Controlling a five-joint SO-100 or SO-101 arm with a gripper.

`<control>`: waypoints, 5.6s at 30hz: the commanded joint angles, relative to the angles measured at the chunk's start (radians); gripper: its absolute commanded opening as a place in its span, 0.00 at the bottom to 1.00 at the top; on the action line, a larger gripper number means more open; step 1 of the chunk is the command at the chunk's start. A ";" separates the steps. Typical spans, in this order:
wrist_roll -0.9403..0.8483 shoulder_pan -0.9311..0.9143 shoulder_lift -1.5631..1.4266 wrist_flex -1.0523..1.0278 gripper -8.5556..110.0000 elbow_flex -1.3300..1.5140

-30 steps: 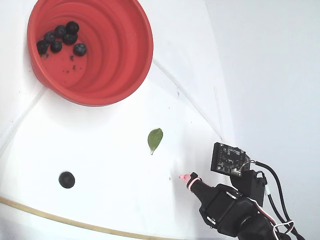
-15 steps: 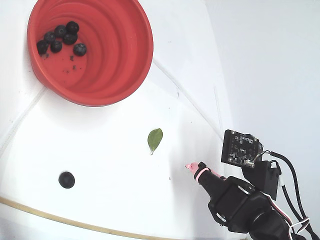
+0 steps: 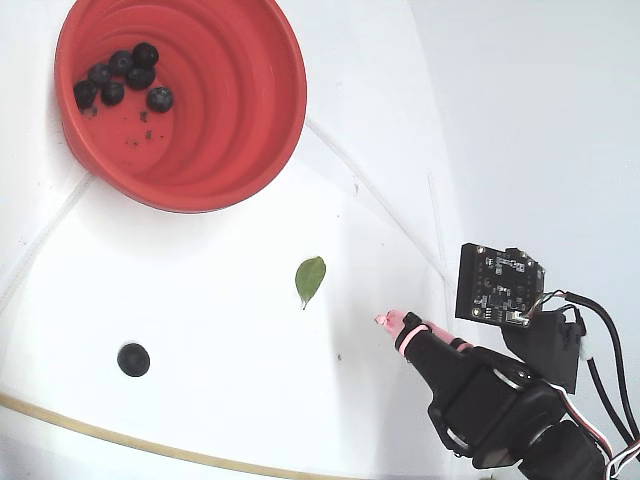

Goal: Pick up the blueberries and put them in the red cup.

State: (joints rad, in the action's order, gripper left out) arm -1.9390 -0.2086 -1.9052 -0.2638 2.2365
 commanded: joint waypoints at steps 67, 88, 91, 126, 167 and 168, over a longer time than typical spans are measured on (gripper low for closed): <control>0.086 0.503 0.046 0.078 0.18 -0.199; 0.107 0.563 0.206 0.209 0.18 -0.284; 0.109 0.563 0.227 0.232 0.20 -0.291; 0.086 0.563 0.006 0.098 0.21 -0.150; 0.000 0.480 -0.175 -0.026 0.20 0.166; -0.002 0.477 -0.175 -0.026 0.20 0.170</control>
State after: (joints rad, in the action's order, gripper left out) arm -1.9297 0.2746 -1.9773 -0.2884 2.4160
